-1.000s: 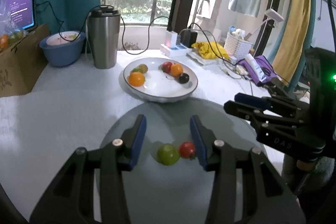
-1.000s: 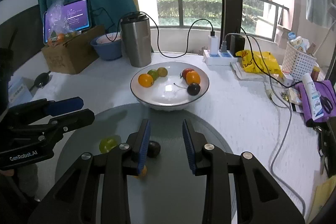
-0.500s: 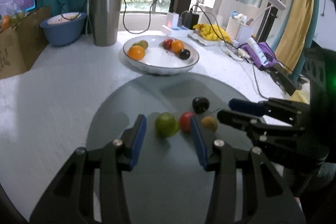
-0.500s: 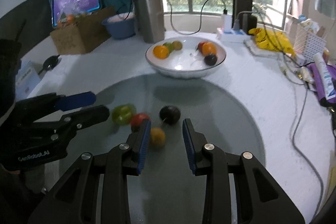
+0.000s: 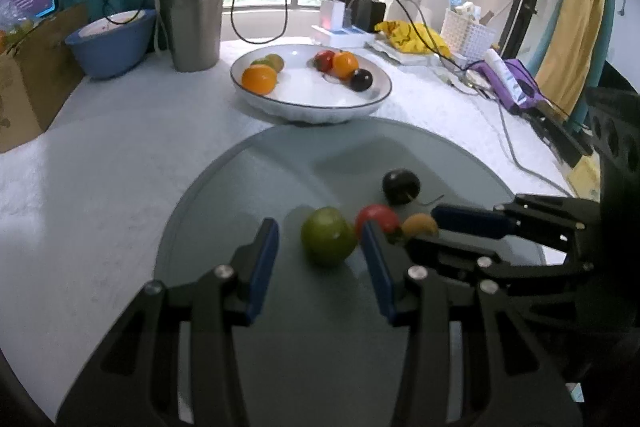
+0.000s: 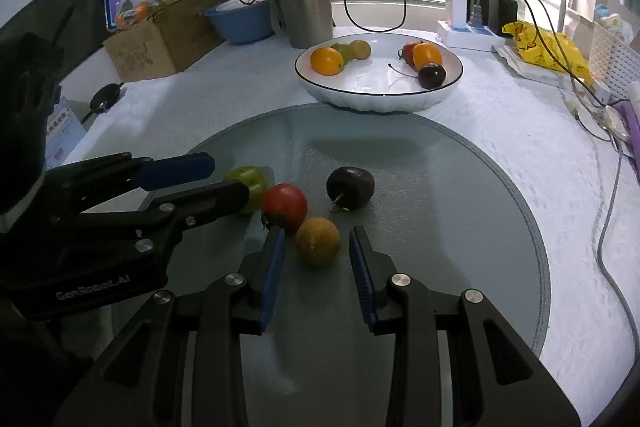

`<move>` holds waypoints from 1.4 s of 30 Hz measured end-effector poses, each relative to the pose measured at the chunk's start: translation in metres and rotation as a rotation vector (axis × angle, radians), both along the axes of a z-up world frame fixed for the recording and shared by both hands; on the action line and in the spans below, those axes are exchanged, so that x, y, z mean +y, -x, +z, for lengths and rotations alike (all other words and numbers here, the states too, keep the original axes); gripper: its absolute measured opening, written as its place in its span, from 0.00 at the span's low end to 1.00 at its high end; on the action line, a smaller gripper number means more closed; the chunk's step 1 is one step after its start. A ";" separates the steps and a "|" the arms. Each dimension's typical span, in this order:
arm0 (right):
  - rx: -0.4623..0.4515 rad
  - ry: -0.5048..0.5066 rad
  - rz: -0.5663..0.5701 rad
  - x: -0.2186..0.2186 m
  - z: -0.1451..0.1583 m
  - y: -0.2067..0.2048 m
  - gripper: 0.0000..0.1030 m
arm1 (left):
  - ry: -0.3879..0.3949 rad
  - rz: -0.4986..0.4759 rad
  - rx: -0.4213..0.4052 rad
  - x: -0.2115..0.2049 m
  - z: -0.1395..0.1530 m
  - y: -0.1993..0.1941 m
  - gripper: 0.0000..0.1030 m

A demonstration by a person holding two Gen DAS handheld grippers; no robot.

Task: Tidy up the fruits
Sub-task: 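Grasp the green lime with the left gripper while the right gripper grasps the brown kiwi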

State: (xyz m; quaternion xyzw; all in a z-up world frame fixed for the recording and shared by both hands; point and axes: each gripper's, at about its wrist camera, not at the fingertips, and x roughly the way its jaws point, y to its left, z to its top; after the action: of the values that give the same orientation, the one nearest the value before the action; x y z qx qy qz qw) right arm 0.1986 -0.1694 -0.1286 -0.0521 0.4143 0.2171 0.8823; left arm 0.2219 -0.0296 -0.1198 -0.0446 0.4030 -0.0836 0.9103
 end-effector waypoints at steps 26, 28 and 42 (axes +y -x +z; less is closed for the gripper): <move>-0.004 0.006 -0.008 -0.004 0.000 -0.001 0.25 | -0.029 -0.034 0.010 -0.009 -0.003 -0.004 0.32; -0.009 0.004 -0.011 -0.005 0.002 0.000 0.25 | -0.029 -0.032 0.003 -0.009 0.000 -0.002 0.32; -0.071 0.001 -0.043 -0.018 0.026 0.007 0.25 | -0.020 -0.030 -0.060 -0.007 0.026 0.004 0.32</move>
State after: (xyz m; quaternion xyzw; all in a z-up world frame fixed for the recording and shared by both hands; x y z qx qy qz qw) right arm 0.1918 -0.1876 -0.1023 -0.0511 0.3837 0.1962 0.9009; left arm 0.2175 -0.0366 -0.0937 -0.0269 0.3767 -0.0945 0.9211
